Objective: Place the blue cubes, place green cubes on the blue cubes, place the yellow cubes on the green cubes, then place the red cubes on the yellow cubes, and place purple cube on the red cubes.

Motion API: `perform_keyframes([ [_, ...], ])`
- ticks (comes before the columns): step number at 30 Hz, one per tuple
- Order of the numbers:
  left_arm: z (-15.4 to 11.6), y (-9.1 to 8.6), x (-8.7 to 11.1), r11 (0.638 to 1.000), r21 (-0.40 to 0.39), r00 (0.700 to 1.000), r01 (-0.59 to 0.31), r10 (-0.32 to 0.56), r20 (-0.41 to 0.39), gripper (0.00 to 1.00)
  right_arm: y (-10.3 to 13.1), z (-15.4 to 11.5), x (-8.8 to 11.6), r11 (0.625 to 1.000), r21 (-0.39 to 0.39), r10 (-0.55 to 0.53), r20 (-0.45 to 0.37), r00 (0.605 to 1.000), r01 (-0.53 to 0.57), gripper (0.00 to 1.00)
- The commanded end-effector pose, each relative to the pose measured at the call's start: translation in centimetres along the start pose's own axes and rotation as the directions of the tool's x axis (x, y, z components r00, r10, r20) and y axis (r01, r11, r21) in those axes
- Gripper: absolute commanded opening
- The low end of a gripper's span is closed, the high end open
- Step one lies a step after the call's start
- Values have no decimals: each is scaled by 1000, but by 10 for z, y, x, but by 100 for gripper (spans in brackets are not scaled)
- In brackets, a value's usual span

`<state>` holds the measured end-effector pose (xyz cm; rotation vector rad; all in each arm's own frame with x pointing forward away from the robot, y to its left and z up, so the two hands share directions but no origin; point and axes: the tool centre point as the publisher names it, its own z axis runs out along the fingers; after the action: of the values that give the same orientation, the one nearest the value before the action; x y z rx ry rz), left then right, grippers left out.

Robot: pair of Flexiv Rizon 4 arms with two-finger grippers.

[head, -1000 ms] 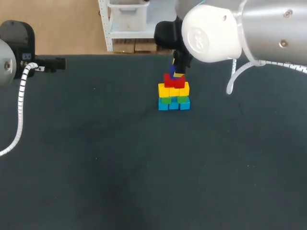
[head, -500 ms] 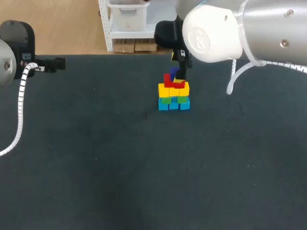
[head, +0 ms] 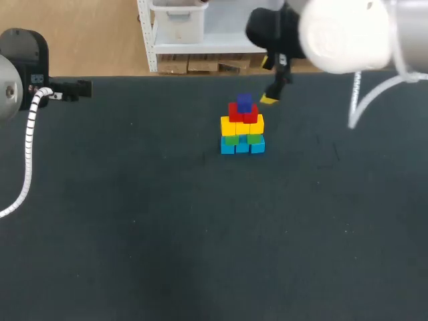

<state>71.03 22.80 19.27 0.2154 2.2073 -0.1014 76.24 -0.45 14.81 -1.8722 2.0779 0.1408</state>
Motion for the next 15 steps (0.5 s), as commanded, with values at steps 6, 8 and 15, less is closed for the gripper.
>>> perform_keyframes([
  [6, 0, 0, 0, 1000, 1, 1000, 0, 0, 1, 100, 3, -13, 48, 996, 37, 74, 94, 993, -78, 100],
  [8, 0, 0, 0, 1000, 1, 1000, 0, 0, 1, 100, 1, -13, 56, 994, 30, 99, 108, 989, -103, 100],
  [15, 0, 0, 0, 1000, 1, 1000, 0, 0, 1, 100, -1, -8, 74, 990, 10, 140, 116, 983, -142, 100],
])
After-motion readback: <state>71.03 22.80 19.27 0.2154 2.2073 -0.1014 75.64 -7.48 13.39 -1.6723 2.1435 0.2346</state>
